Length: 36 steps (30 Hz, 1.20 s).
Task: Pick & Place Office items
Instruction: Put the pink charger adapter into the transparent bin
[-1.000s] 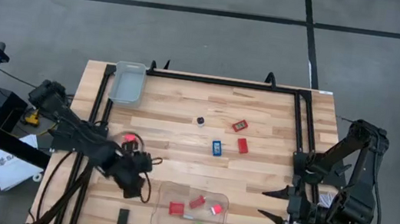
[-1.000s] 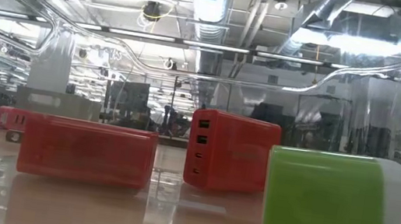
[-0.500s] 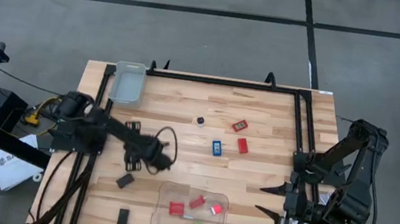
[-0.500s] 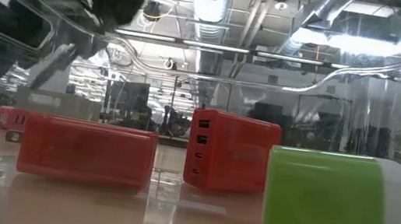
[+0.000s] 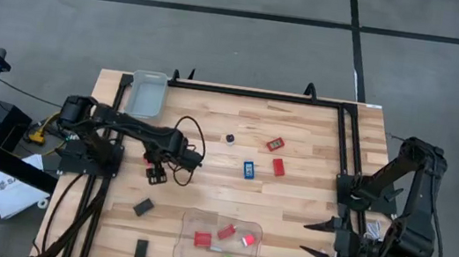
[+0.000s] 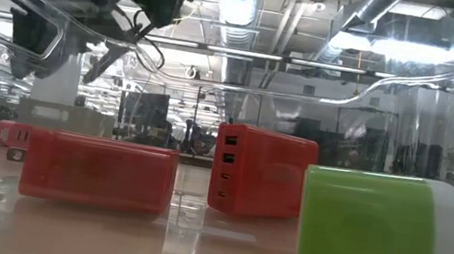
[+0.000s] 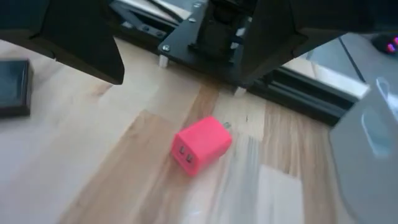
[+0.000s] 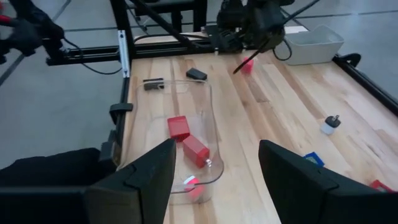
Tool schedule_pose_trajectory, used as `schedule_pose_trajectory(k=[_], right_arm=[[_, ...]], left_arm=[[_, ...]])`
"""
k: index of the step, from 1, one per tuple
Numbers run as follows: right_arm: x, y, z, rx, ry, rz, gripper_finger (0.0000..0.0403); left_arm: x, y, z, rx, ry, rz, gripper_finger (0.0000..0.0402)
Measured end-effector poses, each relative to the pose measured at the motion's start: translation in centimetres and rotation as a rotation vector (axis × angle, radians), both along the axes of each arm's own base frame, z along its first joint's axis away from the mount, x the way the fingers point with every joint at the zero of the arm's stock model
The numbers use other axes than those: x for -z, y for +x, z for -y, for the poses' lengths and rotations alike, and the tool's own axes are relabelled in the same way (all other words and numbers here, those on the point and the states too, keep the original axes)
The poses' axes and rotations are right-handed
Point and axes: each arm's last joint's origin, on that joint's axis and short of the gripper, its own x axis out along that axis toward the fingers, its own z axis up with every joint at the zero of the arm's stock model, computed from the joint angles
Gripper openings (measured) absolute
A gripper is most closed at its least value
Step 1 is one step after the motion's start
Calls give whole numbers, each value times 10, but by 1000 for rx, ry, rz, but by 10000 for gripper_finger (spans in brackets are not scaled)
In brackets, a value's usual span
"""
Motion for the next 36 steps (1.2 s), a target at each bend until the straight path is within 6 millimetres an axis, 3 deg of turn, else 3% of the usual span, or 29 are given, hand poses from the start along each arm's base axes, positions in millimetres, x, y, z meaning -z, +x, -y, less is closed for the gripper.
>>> schedule_pose_trajectory(k=[6, 15, 20, 36], right_arm=[[-1, -8, -4, -17, 7, 26, 224], [-1, -11, -5, -23, 1, 40, 224], [-1, -12, -5, -23, 0, 39, 224], [-1, -20, -9, -39, 47, 45, 224]], left_arm=[[13, 5, 1, 86, -66, -83, 320], [59, 18, 0, 271, -140, -325, 320], [75, 22, -5, 344, -176, -374, 320], [82, 27, -21, 382, -256, -326, 289]])
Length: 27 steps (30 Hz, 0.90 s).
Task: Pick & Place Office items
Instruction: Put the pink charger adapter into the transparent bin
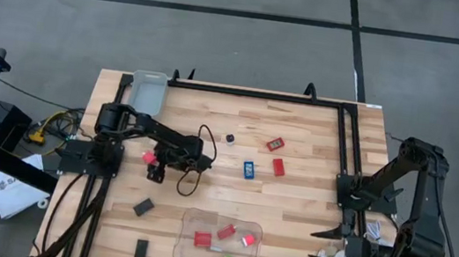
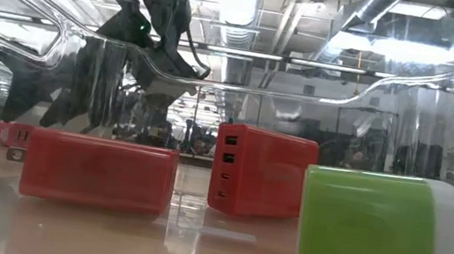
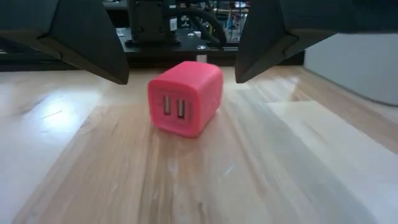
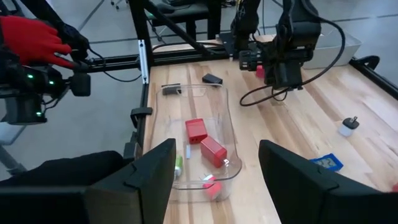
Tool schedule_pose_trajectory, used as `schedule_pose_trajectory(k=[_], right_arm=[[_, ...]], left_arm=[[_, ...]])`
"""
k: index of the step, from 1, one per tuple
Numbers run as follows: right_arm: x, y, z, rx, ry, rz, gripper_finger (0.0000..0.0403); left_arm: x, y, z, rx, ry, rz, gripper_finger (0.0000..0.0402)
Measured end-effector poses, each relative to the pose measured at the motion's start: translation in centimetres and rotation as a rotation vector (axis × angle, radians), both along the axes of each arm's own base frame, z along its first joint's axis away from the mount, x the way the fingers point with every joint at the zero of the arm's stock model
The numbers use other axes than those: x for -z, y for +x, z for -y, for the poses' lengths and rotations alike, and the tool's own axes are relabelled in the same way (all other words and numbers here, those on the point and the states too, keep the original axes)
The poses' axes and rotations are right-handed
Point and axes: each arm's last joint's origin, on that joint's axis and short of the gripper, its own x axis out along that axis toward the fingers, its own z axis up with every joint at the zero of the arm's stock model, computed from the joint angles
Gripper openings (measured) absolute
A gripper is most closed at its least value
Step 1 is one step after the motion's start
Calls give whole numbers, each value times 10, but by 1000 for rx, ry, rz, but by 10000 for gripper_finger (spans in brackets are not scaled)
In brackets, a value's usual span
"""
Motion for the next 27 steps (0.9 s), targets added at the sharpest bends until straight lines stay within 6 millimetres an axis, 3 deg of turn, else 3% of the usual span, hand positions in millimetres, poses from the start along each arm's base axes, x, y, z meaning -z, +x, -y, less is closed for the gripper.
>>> schedule_pose_trajectory(k=[16, 20, 27], right_arm=[[0, -3, -1, -6, 5, 7, 224], [0, -3, -1, -4, 3, 10, 224], [0, -3, -1, 1, 1, 20, 224]], left_arm=[[33, -28, 0, 24, 21, -6, 278], [34, -28, 0, 21, 20, -6, 246], [34, -28, 0, 0, 27, 3, 153]])
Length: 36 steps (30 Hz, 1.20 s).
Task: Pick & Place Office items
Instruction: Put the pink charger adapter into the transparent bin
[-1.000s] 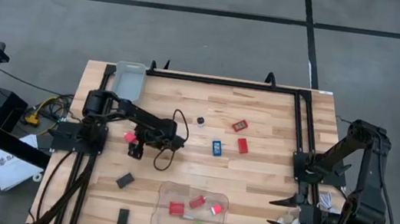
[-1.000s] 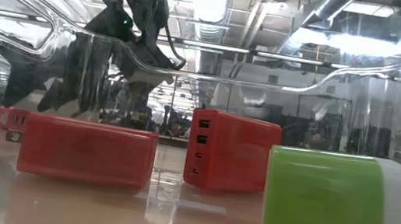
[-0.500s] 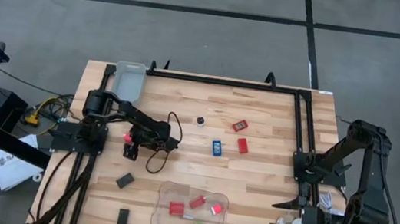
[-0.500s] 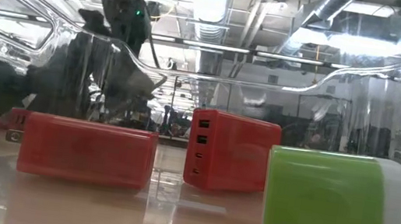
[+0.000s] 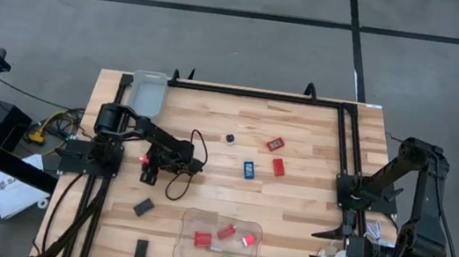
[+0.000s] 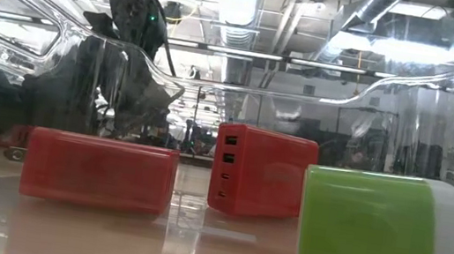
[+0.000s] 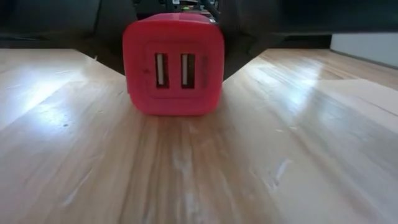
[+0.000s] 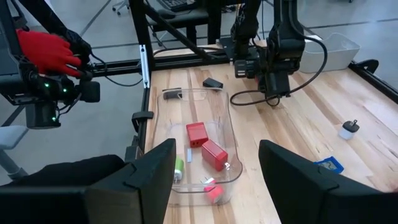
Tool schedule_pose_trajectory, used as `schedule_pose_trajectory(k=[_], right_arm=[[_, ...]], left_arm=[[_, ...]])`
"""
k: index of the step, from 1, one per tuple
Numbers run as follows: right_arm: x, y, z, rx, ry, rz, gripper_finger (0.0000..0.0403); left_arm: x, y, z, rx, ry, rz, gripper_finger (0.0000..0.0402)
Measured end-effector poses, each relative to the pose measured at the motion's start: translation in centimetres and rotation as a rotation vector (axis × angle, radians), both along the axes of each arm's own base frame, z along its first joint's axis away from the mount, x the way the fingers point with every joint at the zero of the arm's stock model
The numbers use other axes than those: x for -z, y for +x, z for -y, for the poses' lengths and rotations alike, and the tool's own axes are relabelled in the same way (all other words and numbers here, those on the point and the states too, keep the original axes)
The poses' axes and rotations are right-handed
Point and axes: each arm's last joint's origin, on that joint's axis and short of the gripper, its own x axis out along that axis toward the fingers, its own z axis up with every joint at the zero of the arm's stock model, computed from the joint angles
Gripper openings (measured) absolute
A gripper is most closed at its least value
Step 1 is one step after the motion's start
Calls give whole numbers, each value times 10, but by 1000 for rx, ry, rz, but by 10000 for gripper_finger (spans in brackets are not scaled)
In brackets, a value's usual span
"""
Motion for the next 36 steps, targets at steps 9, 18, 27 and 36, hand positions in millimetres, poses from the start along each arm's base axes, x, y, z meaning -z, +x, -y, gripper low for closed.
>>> schedule_pose_trajectory(k=[9, 18, 27, 36], right_arm=[[0, 0, 0, 2, 0, 3, 224], [0, 0, 0, 4, -2, 9, 224], [0, 0, 0, 6, -2, 12, 224], [0, 0, 0, 7, -2, 13, 224]], left_arm=[[-5, 5, -1, -20, 32, 18, 147], [-76, 26, 0, -56, 69, 355, 147], [-173, 20, 14, -149, 8, 993, 149], [-214, 24, 61, -124, -210, 1409, 149]])
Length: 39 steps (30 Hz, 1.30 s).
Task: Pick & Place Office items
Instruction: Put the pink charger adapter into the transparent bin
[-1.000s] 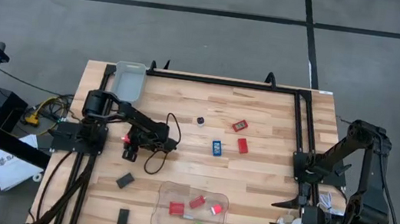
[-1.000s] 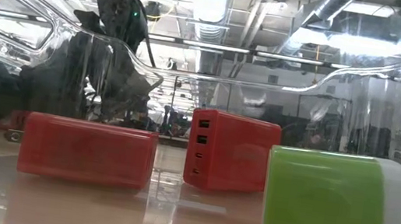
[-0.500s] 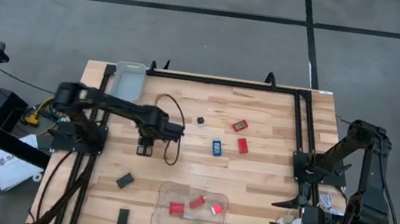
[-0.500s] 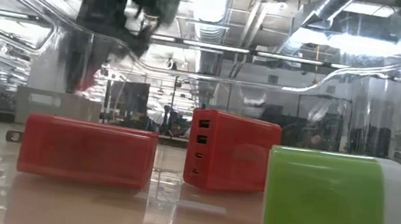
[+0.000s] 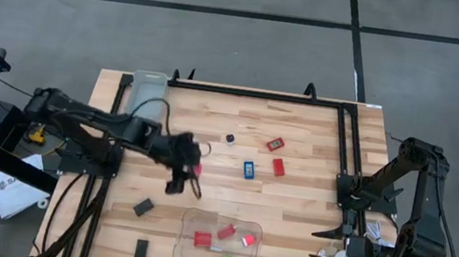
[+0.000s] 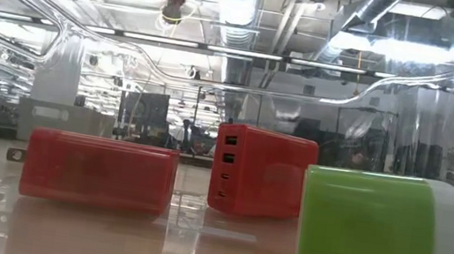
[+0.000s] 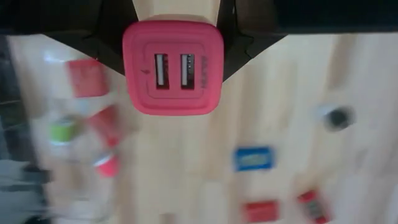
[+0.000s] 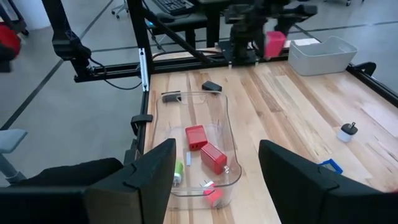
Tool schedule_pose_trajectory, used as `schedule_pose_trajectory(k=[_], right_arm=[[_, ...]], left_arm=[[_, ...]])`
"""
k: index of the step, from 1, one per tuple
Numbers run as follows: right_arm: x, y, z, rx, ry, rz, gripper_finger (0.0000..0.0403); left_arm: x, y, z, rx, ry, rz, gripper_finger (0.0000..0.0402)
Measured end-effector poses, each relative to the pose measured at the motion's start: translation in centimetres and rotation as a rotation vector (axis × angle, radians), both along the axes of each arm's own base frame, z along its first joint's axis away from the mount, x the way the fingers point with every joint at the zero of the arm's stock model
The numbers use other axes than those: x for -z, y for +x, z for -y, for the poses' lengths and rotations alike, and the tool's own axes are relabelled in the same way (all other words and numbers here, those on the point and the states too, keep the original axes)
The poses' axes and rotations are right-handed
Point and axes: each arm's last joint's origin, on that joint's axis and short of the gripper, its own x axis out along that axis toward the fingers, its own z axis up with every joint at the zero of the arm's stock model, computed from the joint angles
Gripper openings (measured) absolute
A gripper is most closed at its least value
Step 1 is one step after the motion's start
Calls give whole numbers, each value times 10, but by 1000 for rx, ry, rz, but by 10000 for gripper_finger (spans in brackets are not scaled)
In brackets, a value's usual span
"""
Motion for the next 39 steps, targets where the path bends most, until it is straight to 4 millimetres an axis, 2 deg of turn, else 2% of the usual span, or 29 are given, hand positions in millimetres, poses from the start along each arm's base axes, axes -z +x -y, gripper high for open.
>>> schedule_pose_trajectory(k=[10, 14, 29, 39], right_arm=[[0, 0, 1, 8, -8, 14, 224], [-1, 0, 1, 16, -15, 28, 224], [-1, 0, 1, 20, -17, 36, 224], [-1, 0, 1, 19, -17, 35, 224]], left_arm=[[44, 45, 95, 245, -80, 148, 149], [55, 57, 121, 330, -151, 242, 151], [98, 85, 136, 269, -162, 95, 150], [125, 83, 153, 261, -153, 3, 150]])
